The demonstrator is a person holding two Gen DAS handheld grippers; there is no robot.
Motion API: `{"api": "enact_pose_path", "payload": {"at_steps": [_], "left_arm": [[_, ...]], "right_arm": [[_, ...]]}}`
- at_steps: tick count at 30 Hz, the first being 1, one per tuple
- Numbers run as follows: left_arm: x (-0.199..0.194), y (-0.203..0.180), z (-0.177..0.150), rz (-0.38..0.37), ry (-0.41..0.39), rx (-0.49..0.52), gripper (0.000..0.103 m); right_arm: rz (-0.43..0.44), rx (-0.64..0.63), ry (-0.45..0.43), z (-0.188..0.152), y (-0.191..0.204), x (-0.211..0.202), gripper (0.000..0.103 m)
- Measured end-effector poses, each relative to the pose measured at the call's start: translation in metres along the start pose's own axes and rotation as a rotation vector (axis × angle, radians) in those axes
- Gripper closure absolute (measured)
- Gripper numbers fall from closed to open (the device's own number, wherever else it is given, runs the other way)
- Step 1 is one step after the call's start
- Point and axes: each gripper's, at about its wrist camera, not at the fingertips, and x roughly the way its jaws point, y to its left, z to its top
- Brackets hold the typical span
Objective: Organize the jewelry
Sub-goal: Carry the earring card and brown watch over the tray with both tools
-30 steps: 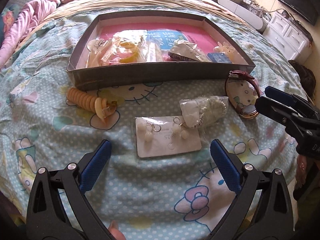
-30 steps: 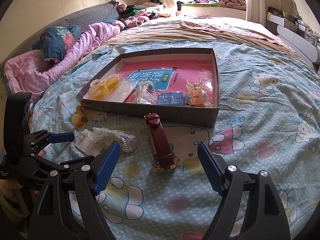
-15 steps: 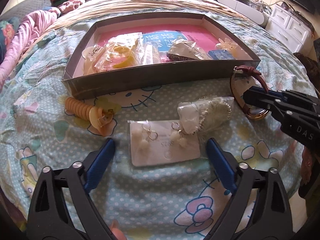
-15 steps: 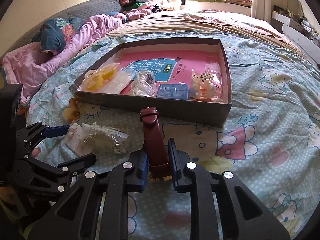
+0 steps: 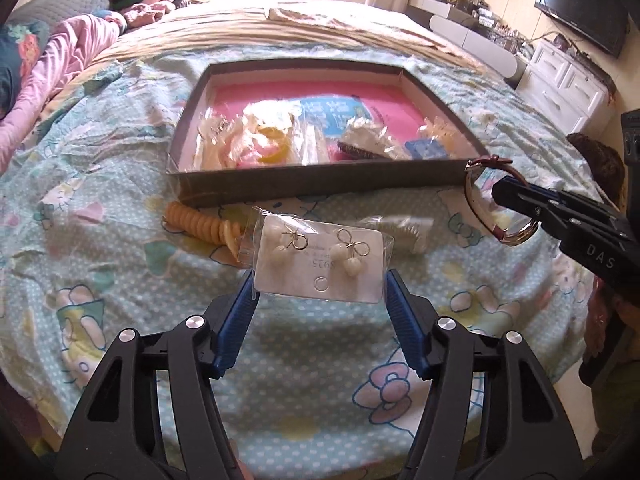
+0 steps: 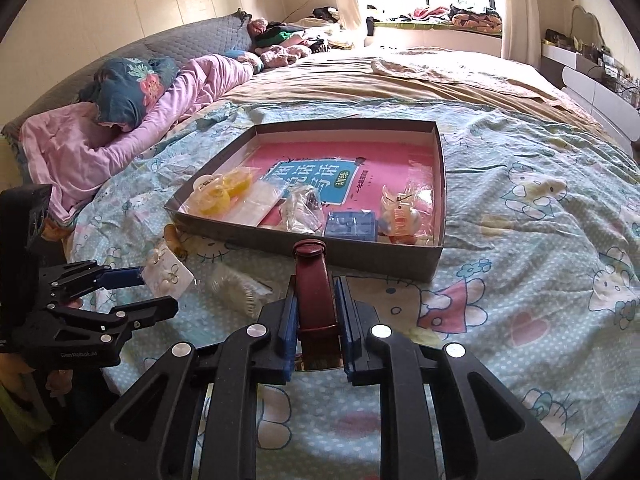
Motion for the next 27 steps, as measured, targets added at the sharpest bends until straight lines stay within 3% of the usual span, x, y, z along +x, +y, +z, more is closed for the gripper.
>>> {"api": "enact_pose_path", "payload": {"at_steps": [9, 27], "left_arm": [[-0.027, 0.01, 0.015, -0.001, -0.078, -0.034, 0.047], [-0.024, 0.006, 0.054, -0.006, -0.115, -0.032, 0.047]], "right_arm": [[0.02, -0.019, -0.052, 0.011, 0.008, -0.018, 0.086], [0.03, -0.04, -0.11, 0.046, 0.012, -0.012, 0.086]]}}
